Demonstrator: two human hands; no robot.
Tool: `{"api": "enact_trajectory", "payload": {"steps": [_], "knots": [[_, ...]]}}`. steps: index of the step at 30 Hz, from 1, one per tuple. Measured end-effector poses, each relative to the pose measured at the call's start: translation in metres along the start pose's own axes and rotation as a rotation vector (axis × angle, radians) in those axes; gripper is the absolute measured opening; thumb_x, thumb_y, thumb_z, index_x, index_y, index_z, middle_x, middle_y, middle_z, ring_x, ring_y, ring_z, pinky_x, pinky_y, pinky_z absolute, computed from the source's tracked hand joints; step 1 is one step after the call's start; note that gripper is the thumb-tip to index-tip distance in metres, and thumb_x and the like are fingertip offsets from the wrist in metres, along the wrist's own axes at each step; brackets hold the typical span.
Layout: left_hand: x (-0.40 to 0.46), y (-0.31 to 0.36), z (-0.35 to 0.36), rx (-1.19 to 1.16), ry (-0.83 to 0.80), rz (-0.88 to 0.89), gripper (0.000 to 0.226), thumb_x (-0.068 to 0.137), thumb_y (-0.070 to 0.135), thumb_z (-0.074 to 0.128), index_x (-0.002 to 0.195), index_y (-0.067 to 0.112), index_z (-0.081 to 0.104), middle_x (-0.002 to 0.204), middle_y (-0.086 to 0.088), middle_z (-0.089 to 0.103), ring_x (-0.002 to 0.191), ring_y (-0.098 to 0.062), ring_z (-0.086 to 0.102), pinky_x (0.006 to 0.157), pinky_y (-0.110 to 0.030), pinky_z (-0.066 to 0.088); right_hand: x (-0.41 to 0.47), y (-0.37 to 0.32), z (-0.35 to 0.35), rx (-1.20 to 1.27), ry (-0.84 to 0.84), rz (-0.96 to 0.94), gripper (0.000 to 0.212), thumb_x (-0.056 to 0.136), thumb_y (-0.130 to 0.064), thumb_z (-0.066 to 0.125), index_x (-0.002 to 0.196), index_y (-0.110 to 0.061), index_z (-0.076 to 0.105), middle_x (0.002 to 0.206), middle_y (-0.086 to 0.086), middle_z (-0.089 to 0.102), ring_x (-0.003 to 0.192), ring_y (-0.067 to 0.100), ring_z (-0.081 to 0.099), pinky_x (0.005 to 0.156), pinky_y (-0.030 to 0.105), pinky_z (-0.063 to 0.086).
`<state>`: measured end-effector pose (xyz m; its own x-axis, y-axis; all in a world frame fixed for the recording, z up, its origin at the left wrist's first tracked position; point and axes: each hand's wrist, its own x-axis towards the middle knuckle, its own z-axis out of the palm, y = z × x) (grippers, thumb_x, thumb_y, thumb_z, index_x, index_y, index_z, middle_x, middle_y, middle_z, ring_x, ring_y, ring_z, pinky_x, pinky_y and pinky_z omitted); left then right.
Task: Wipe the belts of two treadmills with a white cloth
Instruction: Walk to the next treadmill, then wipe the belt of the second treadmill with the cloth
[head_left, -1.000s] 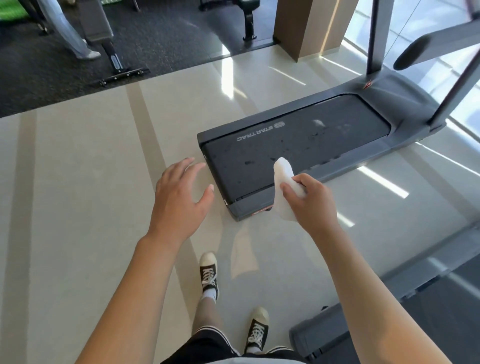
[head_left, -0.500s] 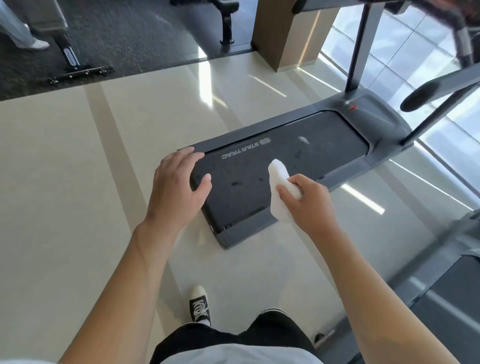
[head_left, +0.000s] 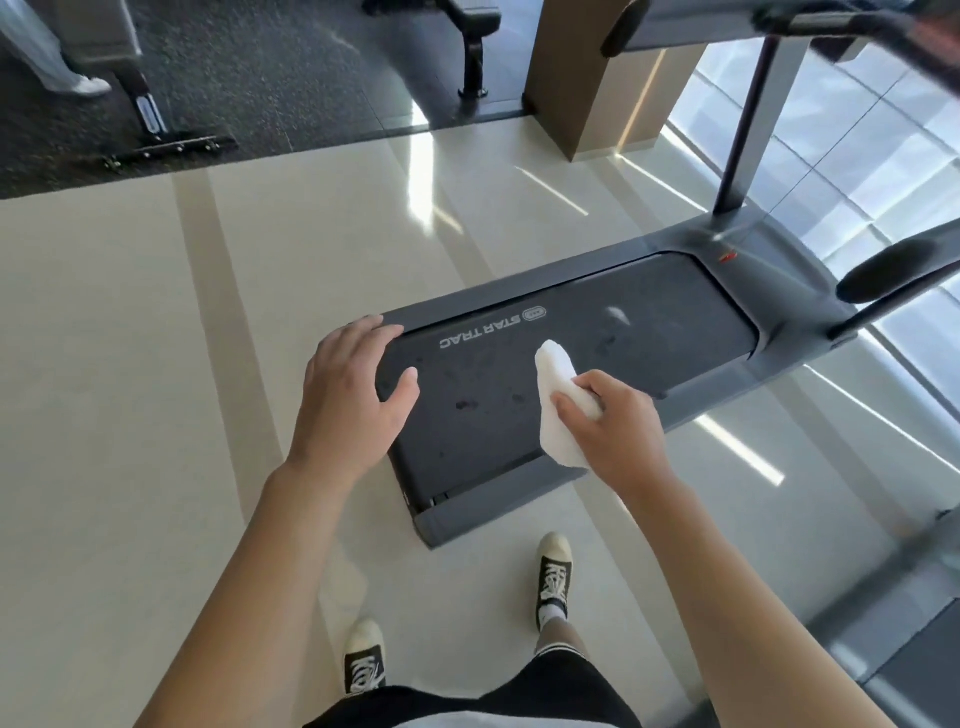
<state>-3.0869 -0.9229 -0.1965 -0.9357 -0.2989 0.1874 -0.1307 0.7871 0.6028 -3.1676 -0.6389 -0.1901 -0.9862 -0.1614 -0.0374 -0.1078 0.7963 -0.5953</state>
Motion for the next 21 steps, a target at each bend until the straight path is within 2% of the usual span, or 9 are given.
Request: {"api": "enact_trajectory", "payload": {"steps": [6,11,16,21], "knots": [[0.035,0.045,0.054,0.051,0.071,-0.126,0.054,0.095,0.047,0.047,0.141,0.019,0.059,0.150,0.001,0.054,0.142,-0.025,0.045,0.118,-0.051,0.039,0.088,0.054,-0.034,-0.001,-0.116,-0.087,0.016,0.088,-0.046,0.065,0.092,-0.031,0.065,0.076,-0.013,0.064,0.073,0.005,0.060,0.062,0.032,0.050],[0.045,0.080,0.077,0.086,0.110,-0.218,0.056,0.095,0.046,0.046,0.142,0.019,0.060,0.152,-0.002,0.053,0.143,-0.025,0.043,0.121,-0.047,0.036,0.144,0.077,-0.054,0.060,-0.210,-0.141,0.015,0.089,-0.044,0.067,0.089,-0.029,0.065,0.077,-0.010,0.066,0.075,0.015,0.063,0.063,0.039,0.055],[0.045,0.084,0.079,0.128,0.129,-0.318,0.060,0.094,0.049,0.041,0.142,0.018,0.060,0.153,-0.002,0.053,0.144,-0.023,0.042,0.122,-0.043,0.034,0.180,0.071,-0.044,0.080,-0.281,-0.188,0.013,0.090,-0.043,0.067,0.091,-0.031,0.065,0.081,-0.012,0.068,0.078,0.013,0.063,0.064,0.038,0.055],[0.048,0.066,0.074,0.139,0.165,-0.374,0.056,0.096,0.046,0.044,0.142,0.018,0.060,0.152,0.000,0.053,0.143,-0.022,0.043,0.121,-0.041,0.035,0.203,0.048,-0.023,0.050,-0.334,-0.216,0.013,0.089,-0.045,0.066,0.091,-0.032,0.066,0.080,-0.013,0.067,0.077,0.012,0.063,0.064,0.035,0.054]]}}
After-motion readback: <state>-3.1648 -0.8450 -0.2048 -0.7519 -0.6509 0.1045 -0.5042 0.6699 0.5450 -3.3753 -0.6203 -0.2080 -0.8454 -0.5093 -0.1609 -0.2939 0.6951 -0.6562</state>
